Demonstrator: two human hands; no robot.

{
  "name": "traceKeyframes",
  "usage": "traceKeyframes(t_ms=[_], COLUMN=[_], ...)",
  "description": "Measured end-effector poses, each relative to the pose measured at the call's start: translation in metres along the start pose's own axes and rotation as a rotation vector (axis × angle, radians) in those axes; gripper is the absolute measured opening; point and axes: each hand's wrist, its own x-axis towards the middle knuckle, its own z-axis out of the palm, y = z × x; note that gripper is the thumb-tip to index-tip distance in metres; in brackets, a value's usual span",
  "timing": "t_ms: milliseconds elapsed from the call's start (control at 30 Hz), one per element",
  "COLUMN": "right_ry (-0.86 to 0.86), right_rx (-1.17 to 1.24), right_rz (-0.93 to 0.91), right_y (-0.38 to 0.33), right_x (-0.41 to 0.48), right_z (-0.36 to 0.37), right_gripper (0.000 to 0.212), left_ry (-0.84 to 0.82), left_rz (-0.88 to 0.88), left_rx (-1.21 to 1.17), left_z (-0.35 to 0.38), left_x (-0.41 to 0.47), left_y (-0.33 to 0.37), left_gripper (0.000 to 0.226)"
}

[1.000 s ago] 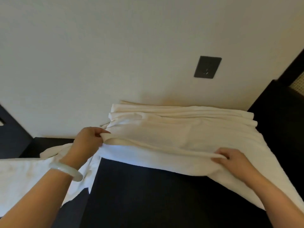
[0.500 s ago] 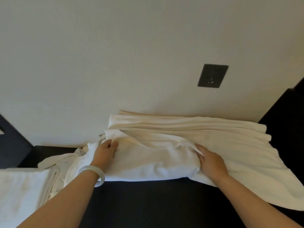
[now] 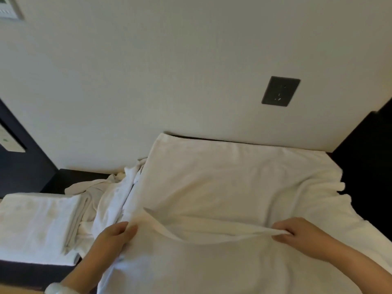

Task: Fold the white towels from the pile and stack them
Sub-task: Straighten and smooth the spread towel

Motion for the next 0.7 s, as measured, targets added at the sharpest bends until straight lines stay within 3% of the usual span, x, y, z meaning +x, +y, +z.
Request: traceKeyframes(t_ms=[133, 300, 400, 500, 600, 700], right_ry=[0.09, 0.089, 0.202, 0.346, 0.441, 0.398], right_rx=[0.252, 0.373, 0.462, 0.305, 0.141, 0.029], right_rz=[-0.027, -0.101, -0.155, -0.184, -0.206, -0.155], right_y=[-0.002, -0.017, -0.024, -0.038, -0.051, -0.046], right_x=[-0.015, -0.026, -0.016, 0.026, 0.087, 0.139], right_z=[-0.018, -0.069, -0.124, -0.165, -0.171, -0.152], right_gripper=[0.028, 0.019, 0.024, 0.014, 0.015, 0.023], left_ry=[-0.044, -0.233, -0.112, 0.005, 0.13, 0.221], left_rz=[0.024, 0.131, 0.277, 0.41, 0.422, 0.344], left_rx=[-0.021, -0.117, -0.34, -0.289, -0.203, -0.106], left_z=[-0.006, -0.018, -0.039, -0.046, -0.034, -0.02], left_x=[-0.007, -0.005, 0.015, 0.045, 0.095, 0.142], left_y=[0.02, 0.075, 0.115, 0.159, 0.176, 0.17], left_gripper=[0.021, 0.038, 0.028, 0.022, 0.024, 0.024])
